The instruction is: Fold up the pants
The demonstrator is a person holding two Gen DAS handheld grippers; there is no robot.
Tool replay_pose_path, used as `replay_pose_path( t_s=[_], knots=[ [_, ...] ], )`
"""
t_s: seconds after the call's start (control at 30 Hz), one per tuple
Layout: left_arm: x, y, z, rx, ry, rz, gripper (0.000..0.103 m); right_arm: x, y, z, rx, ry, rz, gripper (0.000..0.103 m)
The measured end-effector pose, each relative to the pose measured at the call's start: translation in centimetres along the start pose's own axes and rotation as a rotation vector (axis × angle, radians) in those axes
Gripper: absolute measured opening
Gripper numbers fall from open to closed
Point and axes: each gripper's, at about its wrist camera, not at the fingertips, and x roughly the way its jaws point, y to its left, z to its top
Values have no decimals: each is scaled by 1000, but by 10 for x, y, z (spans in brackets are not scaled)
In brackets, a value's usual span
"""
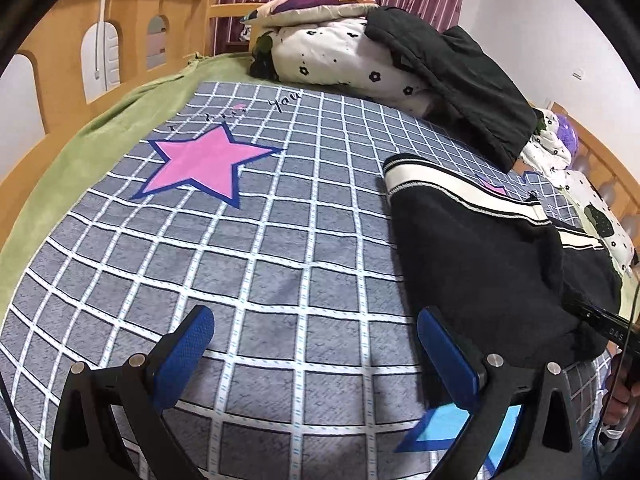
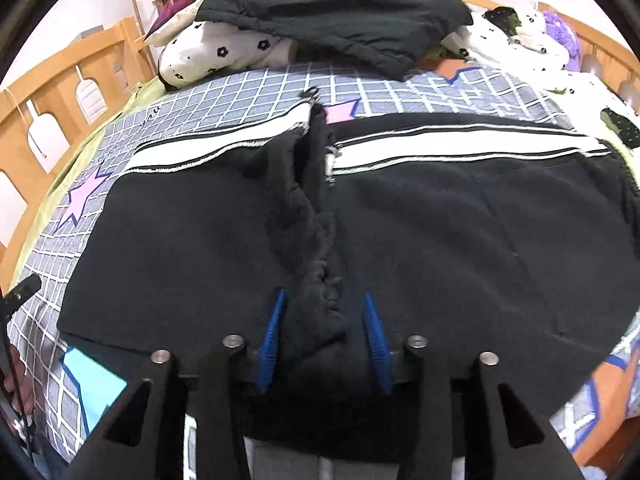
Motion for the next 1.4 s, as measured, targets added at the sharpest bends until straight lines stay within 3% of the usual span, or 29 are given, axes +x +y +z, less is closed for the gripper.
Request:
replay_pose_path(
  t_s=[0.1, 0.17, 0.27, 0.43, 0.53, 0.7, 0.9, 1.07, 1.23, 1.4],
  knots=[
    [1, -4, -2, -4, 8, 7, 102, -15, -10, -2, -15, -13, -21, 53],
    [-1, -6, -3, 5, -1, 17, 102, -29, -16, -5, -9, -39, -31, 53],
    [-6, -13, -3, 38, -9, 32, 102, -48, -32, -8, -27, -77, -118, 53],
    [-10, -20, 0, 41, -1, 4, 102, -78, -84, -14, 63, -126, -175, 53],
    [-15, -31, 7, 52, 7, -51, 99, -95, -122, -16, 131, -141, -185, 53],
    [-19, -60, 15, 116, -1, -107, 99, -114, -175, -22, 167, -143, -243, 54],
    [8, -76, 24, 70, 58, -152, 99, -103, -237, -23, 279, -124, -250, 55],
    [39, -77, 37, 10, 108, -192, 99, -67, -284, -12, 370, -105, -205, 55],
    [72, -73, 49, 6, 161, -183, 81, -24, -316, 3, 432, -85, -146, 55],
    [104, -63, 55, -52, 230, -279, 67, -2, -329, 19, 436, -115, -125, 54]
  ],
)
